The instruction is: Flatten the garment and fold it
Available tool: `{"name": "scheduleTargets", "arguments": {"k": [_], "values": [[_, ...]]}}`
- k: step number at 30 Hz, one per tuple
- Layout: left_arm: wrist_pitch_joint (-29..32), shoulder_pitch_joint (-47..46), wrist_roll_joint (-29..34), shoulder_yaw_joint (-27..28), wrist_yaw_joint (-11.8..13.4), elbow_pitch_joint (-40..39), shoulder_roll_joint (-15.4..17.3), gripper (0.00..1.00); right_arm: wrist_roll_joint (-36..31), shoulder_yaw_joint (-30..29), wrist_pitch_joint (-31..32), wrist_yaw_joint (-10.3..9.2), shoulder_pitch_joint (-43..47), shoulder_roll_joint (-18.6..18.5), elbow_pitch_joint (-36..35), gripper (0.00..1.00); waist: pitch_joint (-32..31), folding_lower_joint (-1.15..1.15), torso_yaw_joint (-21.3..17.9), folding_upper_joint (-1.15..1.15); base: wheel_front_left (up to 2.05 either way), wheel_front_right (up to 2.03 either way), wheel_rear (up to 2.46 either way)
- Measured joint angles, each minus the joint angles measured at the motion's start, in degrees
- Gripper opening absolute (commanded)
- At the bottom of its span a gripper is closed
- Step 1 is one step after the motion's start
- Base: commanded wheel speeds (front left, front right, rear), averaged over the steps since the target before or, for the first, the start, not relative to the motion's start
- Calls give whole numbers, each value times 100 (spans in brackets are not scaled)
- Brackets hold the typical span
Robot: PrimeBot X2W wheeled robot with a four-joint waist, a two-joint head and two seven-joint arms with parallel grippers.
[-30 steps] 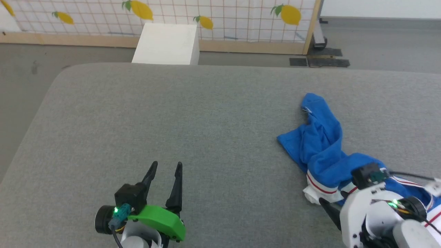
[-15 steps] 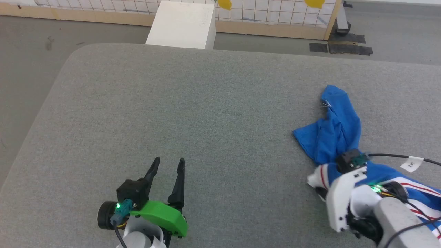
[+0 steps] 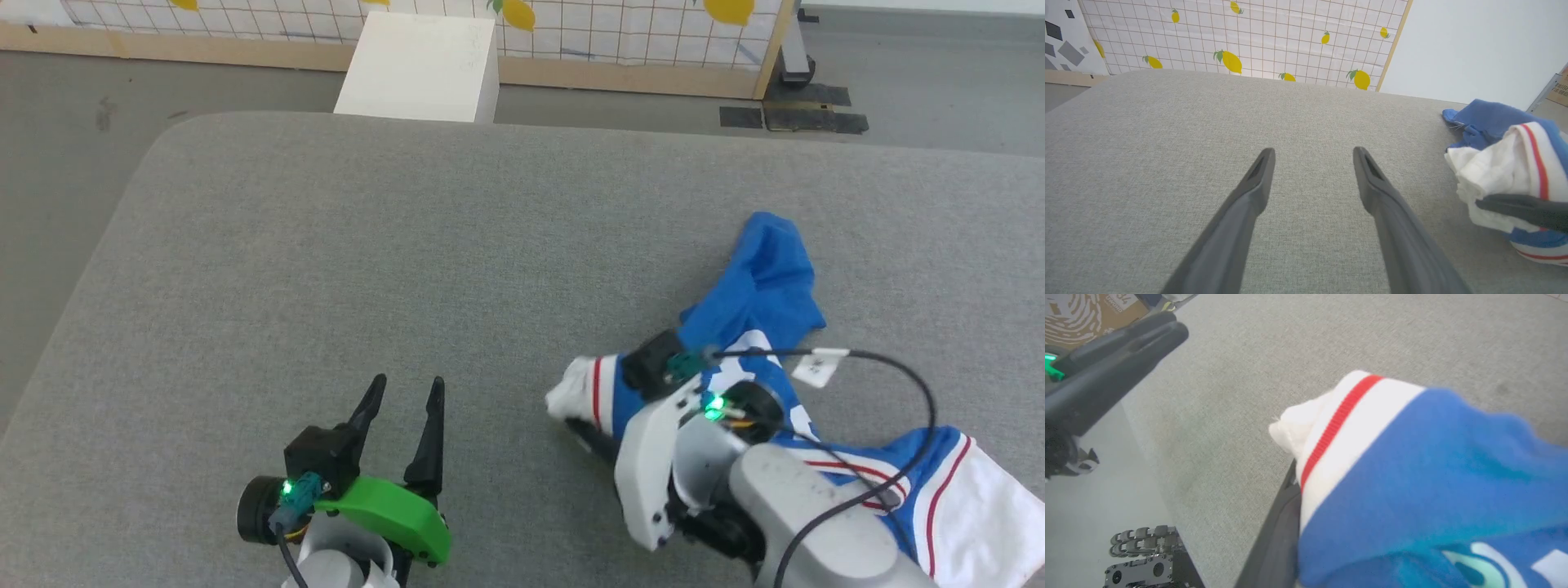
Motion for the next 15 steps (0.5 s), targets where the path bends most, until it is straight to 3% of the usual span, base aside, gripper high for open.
{"name": "scheduleTargets", "arguments": {"k": [2,4,5,15], "values": [[0,-25,-1,-26,0,12,-10,100,114,154,-14,1,6,41,216,0,26,0,21,0,0,0,0],[0,-52,-2,-36,0,19,-20,100,179,219,-82,0,10,33,452,49,46,0,45,0,0,0,0],[-1,-54,-2,-37,0,24,-25,100,193,247,-149,0,26,24,561,100,52,0,59,0,0,0,0],[-1,-3,-20,44,1,58,-15,100,199,149,-1326,0,717,-245,450,100,-137,0,20,0,0,0,0]]}}
